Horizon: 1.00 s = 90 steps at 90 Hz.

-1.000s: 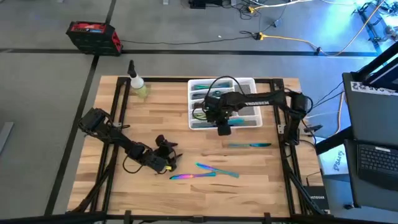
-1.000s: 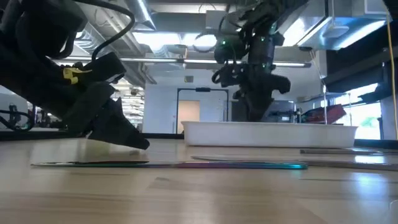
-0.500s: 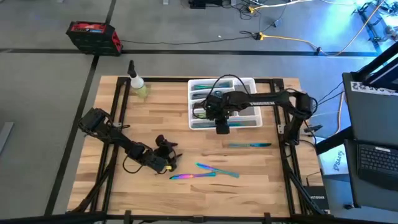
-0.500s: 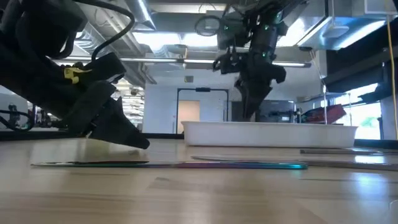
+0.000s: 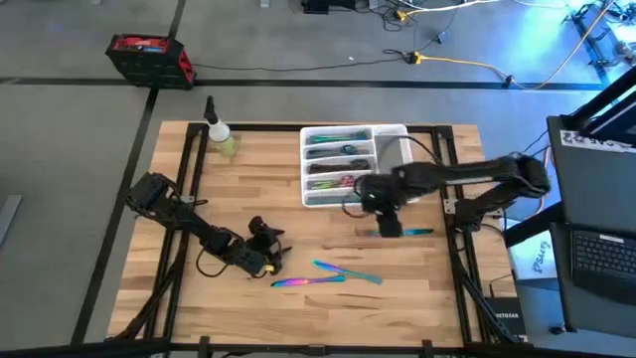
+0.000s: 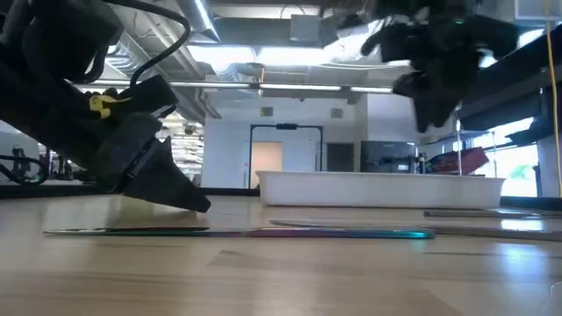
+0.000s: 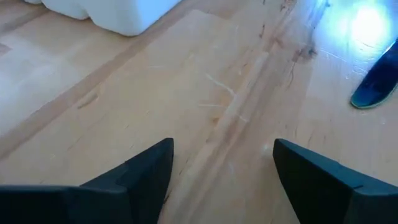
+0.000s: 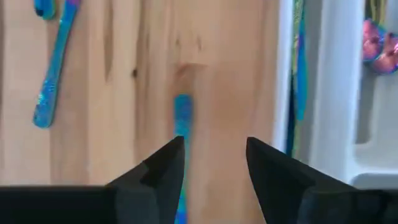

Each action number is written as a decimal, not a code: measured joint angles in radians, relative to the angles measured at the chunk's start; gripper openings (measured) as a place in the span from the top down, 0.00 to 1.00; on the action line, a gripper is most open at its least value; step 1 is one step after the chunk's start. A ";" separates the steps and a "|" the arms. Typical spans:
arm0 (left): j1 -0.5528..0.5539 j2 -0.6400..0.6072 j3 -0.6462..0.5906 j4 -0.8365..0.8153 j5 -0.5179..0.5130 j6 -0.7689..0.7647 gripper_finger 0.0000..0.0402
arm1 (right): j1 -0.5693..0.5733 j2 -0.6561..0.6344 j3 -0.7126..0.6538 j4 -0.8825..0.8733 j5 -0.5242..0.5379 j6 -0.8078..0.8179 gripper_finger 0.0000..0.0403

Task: Sort silverware
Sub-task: Put the blue knife on the white silverware tray

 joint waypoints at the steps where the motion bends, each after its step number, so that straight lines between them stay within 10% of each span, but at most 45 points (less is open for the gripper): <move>1: 0.000 0.000 0.000 0.000 0.000 0.001 0.35 | 0.008 -0.014 -0.016 0.014 0.002 0.012 0.61; 29: 0.008 0.000 0.000 0.000 0.003 0.006 0.35 | 0.154 -0.161 -0.306 0.139 0.011 0.177 0.61; 90: 0.008 0.000 0.000 0.000 0.013 -0.001 0.35 | 0.156 -0.048 -0.448 0.373 0.039 0.153 0.65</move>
